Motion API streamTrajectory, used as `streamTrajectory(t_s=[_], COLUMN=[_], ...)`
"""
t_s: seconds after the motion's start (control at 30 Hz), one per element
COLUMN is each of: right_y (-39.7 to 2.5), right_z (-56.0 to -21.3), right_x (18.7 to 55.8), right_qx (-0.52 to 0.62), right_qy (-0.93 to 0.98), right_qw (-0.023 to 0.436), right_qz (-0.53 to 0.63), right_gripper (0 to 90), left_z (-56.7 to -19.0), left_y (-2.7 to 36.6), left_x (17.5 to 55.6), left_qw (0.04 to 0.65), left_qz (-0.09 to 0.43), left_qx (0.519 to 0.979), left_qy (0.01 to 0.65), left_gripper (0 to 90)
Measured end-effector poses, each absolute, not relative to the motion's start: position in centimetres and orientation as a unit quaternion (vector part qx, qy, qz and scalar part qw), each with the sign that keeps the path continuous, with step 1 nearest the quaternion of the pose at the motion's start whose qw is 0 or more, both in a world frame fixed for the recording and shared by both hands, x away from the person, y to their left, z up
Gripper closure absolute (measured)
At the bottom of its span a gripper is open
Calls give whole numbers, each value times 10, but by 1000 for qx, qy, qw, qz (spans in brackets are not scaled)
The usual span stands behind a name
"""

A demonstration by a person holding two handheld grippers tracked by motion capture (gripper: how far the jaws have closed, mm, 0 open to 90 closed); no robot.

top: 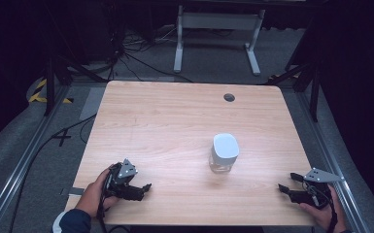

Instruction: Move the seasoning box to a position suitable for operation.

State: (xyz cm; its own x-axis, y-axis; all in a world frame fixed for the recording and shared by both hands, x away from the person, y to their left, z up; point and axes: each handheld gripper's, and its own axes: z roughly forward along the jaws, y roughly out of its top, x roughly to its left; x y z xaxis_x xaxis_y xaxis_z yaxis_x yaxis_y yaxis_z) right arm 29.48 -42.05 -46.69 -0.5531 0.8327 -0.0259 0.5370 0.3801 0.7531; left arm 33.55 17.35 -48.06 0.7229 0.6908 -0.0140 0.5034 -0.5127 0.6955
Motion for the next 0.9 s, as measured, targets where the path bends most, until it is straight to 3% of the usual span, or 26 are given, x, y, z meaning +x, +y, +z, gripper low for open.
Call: streamTrajectory(t_s=[0.13, 0.4, 0.63, 0.9], right_y=[-420, -421, -422, -427], right_z=[-467, -467, -465, -462], right_x=[295, 295, 295, 295], right_qx=[426, 429, 428, 413], right_qy=[805, 803, 799, 793], right_qw=[206, 206, 206, 205], right_qz=[359, 359, 369, 398], right_gripper=[287, 316, 474, 766], left_z=[-481, -481, -481, -482], left_y=[173, 172, 172, 173], left_x=[337, 337, 337, 340], left_qw=[343, 342, 340, 347], left_qz=[136, 138, 138, 131], left_qx=[857, 855, 858, 862], left_qy=[361, 366, 360, 346], left_gripper=[0, 0, 0, 1])
